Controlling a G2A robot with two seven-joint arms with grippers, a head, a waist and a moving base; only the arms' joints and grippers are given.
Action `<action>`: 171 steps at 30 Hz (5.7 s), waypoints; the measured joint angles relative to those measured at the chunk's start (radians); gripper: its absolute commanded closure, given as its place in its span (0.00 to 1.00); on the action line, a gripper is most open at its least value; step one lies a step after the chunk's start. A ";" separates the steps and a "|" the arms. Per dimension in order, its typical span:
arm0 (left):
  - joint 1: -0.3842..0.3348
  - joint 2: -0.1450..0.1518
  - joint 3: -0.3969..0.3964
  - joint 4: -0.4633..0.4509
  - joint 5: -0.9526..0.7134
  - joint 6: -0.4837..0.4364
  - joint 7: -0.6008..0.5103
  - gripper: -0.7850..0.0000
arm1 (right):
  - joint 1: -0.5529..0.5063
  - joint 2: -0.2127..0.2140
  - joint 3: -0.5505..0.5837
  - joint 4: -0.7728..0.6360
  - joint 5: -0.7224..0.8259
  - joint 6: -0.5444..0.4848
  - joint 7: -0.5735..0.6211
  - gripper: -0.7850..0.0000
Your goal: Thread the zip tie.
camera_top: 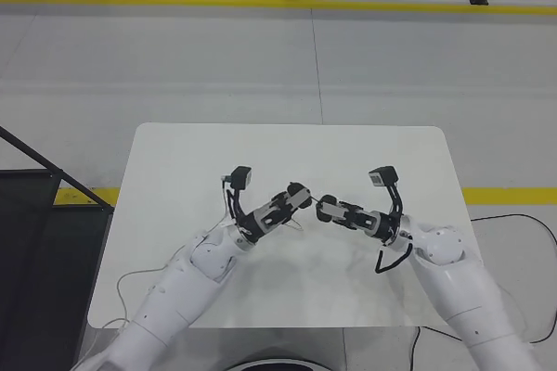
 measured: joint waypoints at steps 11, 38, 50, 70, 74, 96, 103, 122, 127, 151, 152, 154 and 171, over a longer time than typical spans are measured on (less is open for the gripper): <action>0.108 0.059 -0.185 -0.134 -0.080 0.006 -0.126 1.00 | -0.023 0.015 0.020 -0.210 -0.346 0.196 -0.129 0.00; 0.195 0.105 -0.351 -0.208 -0.153 0.087 -0.205 1.00 | 0.042 -0.013 -0.166 -0.485 -0.930 0.662 -0.149 0.00; 0.237 0.126 -0.421 -0.246 -0.211 0.074 -0.274 1.00 | 0.115 -0.039 -0.268 -0.491 -1.067 0.814 -0.104 0.00; 0.261 0.135 -0.467 -0.316 -0.147 0.138 -0.226 1.00 | 0.389 -0.214 -0.596 -0.328 -1.360 1.074 0.143 0.13; 0.268 0.139 -0.481 -0.317 -0.161 0.136 -0.229 1.00 | 0.430 -0.258 -0.626 -0.248 -1.352 1.098 0.149 0.26; 0.283 0.146 -0.556 -0.330 -0.110 0.189 -0.109 1.00 | 0.448 -0.372 -0.637 -0.052 -1.388 1.108 0.164 0.58; 0.283 0.146 -0.556 -0.330 -0.110 0.189 -0.109 1.00 | 0.432 -0.387 -0.623 -0.039 -1.417 1.105 0.177 0.62; 0.283 0.146 -0.556 -0.330 -0.110 0.189 -0.109 1.00 | 0.393 -0.420 -0.579 -0.039 -1.513 1.102 0.213 0.94; 0.283 0.146 -0.556 -0.330 -0.110 0.189 -0.109 1.00 | 0.371 -0.422 -0.566 -0.060 -1.562 1.115 0.227 0.89; 0.281 0.148 -0.547 -0.342 -0.128 0.194 -0.145 1.00 | 0.089 -0.350 -0.323 -0.452 -1.859 1.074 0.178 1.00; 0.277 0.149 -0.547 -0.339 -0.132 0.190 -0.159 1.00 | 0.057 -0.341 -0.301 -0.494 -1.874 1.058 0.172 1.00; 0.262 0.152 -0.545 -0.326 -0.139 0.180 -0.192 1.00 | -0.019 -0.322 -0.251 -0.592 -1.905 1.012 0.153 1.00; 0.176 0.164 -0.521 -0.274 -0.102 0.150 -0.328 1.00 | -0.279 -0.268 -0.070 -0.867 -1.873 0.764 0.019 1.00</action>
